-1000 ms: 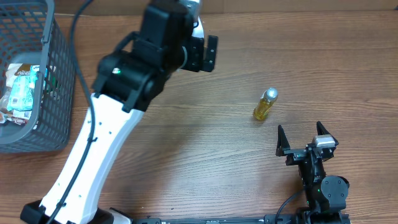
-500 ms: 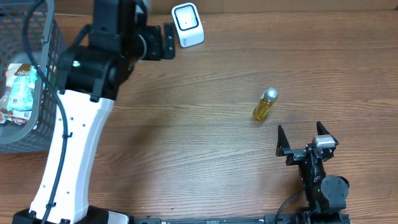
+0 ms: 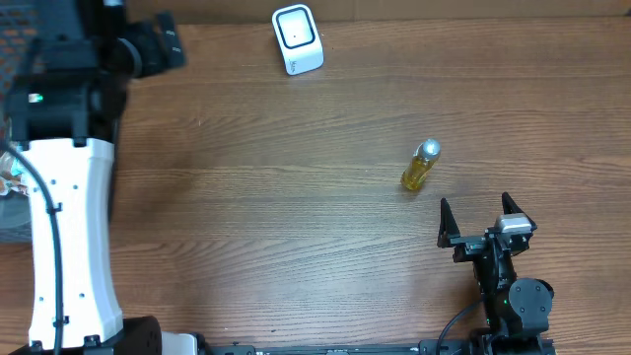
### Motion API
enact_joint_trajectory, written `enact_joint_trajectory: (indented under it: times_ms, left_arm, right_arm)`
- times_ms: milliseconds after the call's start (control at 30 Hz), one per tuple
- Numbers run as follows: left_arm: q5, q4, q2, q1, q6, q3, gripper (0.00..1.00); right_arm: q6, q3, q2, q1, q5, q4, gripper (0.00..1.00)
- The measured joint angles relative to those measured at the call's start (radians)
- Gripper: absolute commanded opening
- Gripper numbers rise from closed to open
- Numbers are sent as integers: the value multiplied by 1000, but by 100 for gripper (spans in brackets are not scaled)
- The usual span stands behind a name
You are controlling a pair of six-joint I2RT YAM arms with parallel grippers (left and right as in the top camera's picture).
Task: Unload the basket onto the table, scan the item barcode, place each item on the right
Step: 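Release the bottle and move the left gripper back to the basket, then grasp the Kleenex tissue pack in the basket with the left gripper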
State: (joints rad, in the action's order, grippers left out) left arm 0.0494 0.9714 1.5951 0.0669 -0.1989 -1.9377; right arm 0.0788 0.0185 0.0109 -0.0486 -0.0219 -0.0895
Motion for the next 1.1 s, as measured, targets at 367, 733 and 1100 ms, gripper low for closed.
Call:
enact_joint_trajectory:
  times_ms: [367, 733, 1100]
  left_arm:
    - [7, -48, 0, 268, 84, 0, 100]
    - [-163, -52, 38, 553, 181, 0, 99]
    - [-238, 31, 299, 587, 402, 0, 100]
  right_arm:
    - [0, 0, 0, 0, 0, 0, 100]
    - [0, 0, 0, 0, 0, 0, 100]
    - [0, 0, 0, 0, 0, 0, 100]
